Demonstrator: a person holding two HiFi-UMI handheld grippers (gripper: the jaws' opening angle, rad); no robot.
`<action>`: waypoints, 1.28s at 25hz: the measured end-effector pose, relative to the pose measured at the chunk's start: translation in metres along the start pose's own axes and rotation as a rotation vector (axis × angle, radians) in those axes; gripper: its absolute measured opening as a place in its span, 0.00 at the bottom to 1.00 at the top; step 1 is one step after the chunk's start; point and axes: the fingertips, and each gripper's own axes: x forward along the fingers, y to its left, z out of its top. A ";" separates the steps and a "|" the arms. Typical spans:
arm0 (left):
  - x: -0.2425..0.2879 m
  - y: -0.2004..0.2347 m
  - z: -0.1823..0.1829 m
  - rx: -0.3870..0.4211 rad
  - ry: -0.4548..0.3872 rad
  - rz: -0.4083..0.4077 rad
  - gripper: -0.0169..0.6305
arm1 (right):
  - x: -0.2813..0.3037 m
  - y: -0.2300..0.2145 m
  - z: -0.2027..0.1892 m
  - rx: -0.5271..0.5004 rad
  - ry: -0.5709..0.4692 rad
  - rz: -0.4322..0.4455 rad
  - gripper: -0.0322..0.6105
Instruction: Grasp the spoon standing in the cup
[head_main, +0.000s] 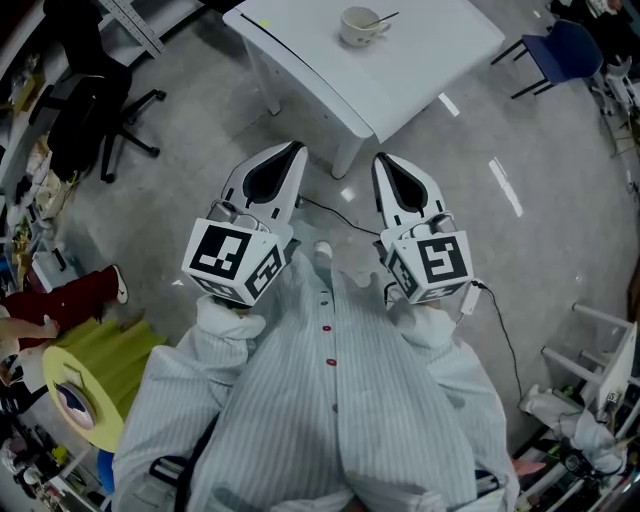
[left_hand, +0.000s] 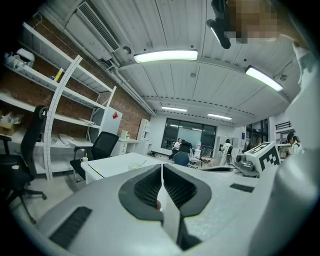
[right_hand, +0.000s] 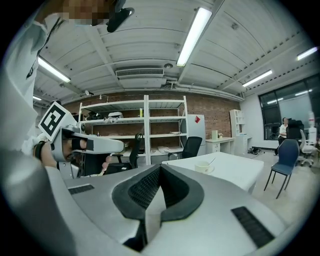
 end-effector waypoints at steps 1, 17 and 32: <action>0.001 0.004 0.000 -0.002 0.000 0.003 0.05 | 0.004 0.000 0.000 0.000 0.001 0.001 0.06; 0.101 0.122 0.036 -0.001 0.008 -0.067 0.05 | 0.138 -0.048 0.022 0.012 0.014 -0.076 0.06; 0.190 0.223 0.062 0.010 0.062 -0.208 0.05 | 0.251 -0.096 0.048 0.053 0.018 -0.245 0.06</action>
